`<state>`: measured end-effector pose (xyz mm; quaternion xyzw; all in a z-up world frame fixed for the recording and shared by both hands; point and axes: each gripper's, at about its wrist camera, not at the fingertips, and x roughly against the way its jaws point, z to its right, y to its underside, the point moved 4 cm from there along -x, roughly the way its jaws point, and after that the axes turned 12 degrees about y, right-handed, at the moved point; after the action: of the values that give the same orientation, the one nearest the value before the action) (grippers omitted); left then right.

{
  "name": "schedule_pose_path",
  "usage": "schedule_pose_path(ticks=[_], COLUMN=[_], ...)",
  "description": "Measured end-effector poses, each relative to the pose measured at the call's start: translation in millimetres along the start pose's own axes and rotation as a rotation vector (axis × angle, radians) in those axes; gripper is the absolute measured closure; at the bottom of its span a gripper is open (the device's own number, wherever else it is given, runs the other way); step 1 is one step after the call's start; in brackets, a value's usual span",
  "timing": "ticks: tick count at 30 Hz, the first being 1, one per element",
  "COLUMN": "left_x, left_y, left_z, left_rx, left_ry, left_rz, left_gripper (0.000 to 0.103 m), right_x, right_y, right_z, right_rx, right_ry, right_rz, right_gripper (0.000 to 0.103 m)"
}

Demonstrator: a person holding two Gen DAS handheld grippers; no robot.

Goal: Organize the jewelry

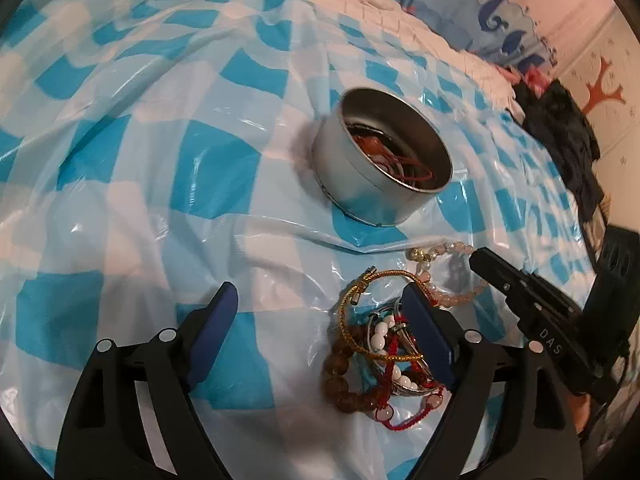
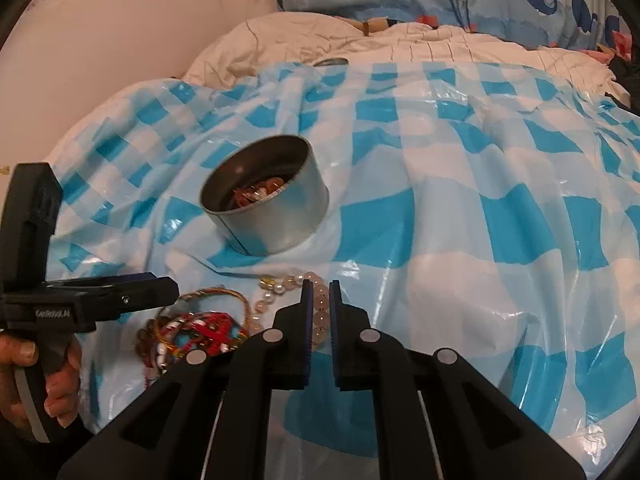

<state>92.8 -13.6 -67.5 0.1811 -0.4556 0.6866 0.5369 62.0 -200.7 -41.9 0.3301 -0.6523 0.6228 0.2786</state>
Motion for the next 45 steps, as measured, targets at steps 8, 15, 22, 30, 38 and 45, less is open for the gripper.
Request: schedule_pose_path(ticks=[8,15,22,30,38,45], left_x=[-15.1,-12.9,-13.8,-5.2,-6.3,-9.1], left_y=[4.9,4.3,5.1,-4.5,-5.9,0.1], left_z=[20.5,18.4,23.8,7.0,4.1,13.6], left_rx=[-0.15,-0.132,-0.201,-0.156,-0.142,-0.221], left_ry=[-0.066,-0.052,-0.101,-0.121,-0.1,-0.162], left_rz=[-0.02,0.015,0.02,0.054,0.043,0.02], left_gripper=[0.023,0.046,0.051,0.092,0.073,0.092], right_x=[-6.1,-10.6,-11.4,-11.4,-12.5,-16.0], right_y=[4.8,7.4,7.8,8.2,9.7,13.4], right_z=[3.1,3.9,2.7,2.9,2.1,-4.5], right_rx=[-0.009,-0.01,-0.01,-0.01,-0.007,0.032], right_ry=[0.012,0.017,0.019,0.016,0.014,0.031], right_rz=[-0.024,-0.04,-0.043,-0.046,-0.048,-0.057], right_gripper=[0.058,0.058,0.057,0.056,0.052,0.053])
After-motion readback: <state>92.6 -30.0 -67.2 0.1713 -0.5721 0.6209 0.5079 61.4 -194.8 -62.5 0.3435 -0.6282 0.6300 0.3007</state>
